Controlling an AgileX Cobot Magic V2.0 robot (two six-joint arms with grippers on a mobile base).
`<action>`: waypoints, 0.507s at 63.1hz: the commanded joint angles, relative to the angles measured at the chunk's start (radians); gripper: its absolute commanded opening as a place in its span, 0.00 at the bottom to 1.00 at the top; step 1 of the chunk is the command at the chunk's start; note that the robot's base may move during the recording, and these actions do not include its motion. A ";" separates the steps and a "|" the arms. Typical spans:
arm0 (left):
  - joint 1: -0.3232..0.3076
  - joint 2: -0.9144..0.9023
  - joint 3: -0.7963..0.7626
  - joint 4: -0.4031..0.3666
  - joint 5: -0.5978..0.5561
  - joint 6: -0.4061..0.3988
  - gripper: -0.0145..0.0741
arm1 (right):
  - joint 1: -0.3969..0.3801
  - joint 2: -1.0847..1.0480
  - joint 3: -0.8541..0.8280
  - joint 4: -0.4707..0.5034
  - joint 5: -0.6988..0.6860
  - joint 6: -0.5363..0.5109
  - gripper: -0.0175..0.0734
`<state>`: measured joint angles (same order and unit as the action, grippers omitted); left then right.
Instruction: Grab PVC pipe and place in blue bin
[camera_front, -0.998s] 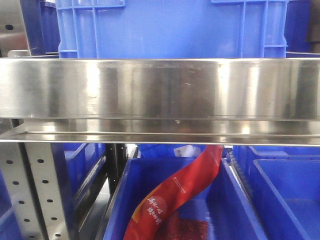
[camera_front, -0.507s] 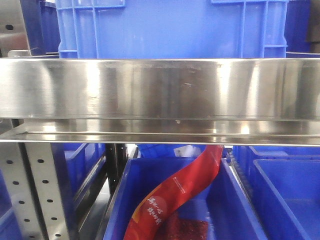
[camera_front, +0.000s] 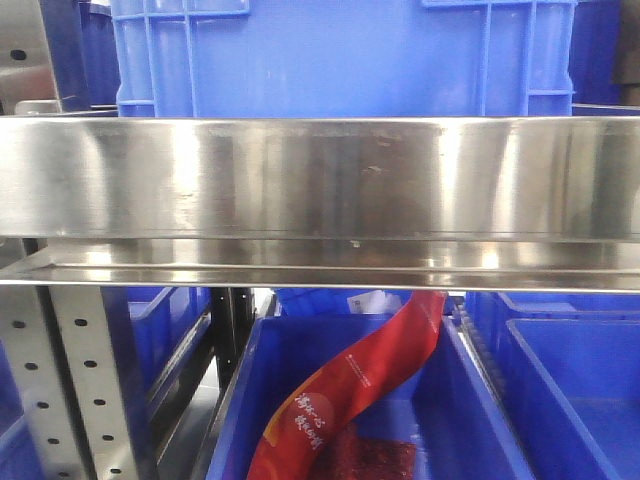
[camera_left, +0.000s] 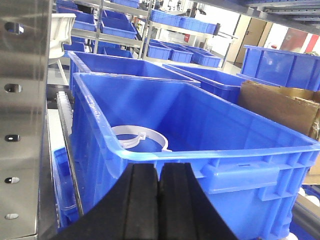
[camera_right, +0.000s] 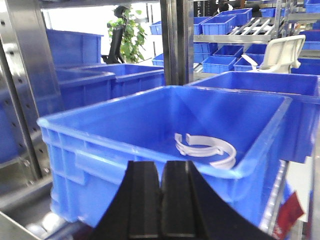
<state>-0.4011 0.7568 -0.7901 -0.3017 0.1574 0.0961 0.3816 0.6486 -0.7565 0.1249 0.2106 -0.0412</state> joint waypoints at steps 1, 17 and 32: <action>-0.004 -0.003 0.001 -0.010 -0.019 -0.003 0.04 | -0.013 -0.047 0.053 -0.067 -0.030 -0.010 0.01; -0.004 -0.003 0.001 -0.010 -0.019 -0.003 0.04 | -0.226 -0.255 0.352 -0.077 -0.148 0.052 0.01; -0.004 -0.003 0.001 -0.010 -0.019 -0.003 0.04 | -0.394 -0.476 0.698 -0.077 -0.341 0.052 0.01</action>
<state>-0.4011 0.7568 -0.7901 -0.3036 0.1555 0.0961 0.0269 0.2362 -0.1521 0.0554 -0.0291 0.0095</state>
